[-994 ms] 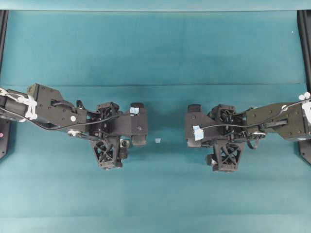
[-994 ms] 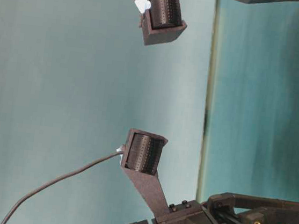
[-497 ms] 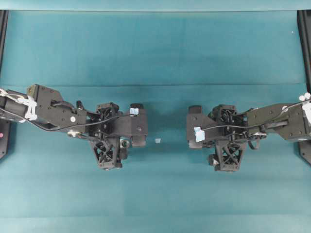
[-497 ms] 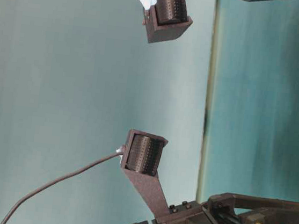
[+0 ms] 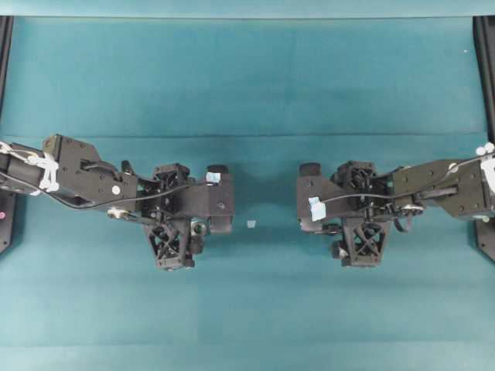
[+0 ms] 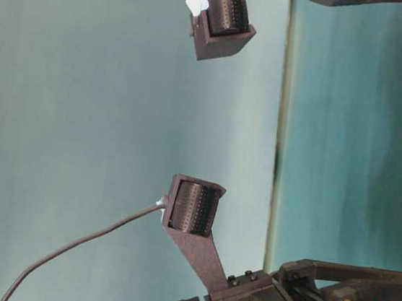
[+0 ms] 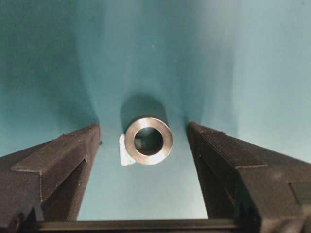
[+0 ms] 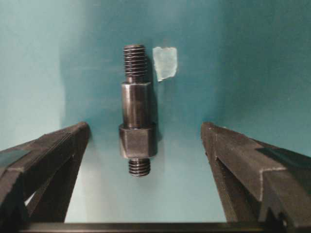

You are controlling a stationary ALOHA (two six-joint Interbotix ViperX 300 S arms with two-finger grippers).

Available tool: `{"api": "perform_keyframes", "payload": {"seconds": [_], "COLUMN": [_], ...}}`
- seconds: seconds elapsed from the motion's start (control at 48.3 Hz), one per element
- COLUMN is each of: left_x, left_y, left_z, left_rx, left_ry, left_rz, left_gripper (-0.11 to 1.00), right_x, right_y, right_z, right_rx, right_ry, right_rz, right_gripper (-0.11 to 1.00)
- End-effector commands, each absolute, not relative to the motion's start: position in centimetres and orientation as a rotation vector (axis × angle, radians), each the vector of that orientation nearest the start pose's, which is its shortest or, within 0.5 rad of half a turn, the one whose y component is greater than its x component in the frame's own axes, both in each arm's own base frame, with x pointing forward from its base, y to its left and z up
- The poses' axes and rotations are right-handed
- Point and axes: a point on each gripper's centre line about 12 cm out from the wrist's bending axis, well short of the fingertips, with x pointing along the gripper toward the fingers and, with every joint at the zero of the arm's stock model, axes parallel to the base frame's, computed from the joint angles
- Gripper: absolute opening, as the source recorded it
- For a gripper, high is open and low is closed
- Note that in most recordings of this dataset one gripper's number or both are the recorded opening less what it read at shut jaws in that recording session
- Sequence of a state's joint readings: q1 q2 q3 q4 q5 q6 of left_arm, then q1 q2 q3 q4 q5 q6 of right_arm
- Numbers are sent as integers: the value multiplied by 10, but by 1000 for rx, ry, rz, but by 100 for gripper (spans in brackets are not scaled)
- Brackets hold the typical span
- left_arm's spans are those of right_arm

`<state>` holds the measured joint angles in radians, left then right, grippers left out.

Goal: Insert the washer onto the shaft with both hands.
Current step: 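Close left gripper on the washer and right gripper on the shaft's hex base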

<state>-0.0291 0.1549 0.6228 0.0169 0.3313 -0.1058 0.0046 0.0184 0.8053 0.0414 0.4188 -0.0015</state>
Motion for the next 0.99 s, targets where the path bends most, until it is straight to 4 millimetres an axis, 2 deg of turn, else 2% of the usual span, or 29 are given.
{"api": "perform_keyframes", "payload": {"seconds": [0.0,0.6,0.787,0.973], "left_x": [373,373,372,372], "left_y": [-13,-14,-16,-19], "left_z": [98,98,99,100], "left_rx": [-57,-58,-57,-53], "left_ry": [1103,1103,1103,1102], "left_rz": [22,21,18,11], "left_gripper": [80,80,73,54], "right_x": [308,303,304,304], "right_y": [-1,0,0,0], "right_z": [95,88,86,83], "right_rx": [30,34,33,39], "right_ry": [1233,1253,1258,1262], "right_rz": [-4,-5,-6,-10], "right_gripper": [93,91,75,55]}}
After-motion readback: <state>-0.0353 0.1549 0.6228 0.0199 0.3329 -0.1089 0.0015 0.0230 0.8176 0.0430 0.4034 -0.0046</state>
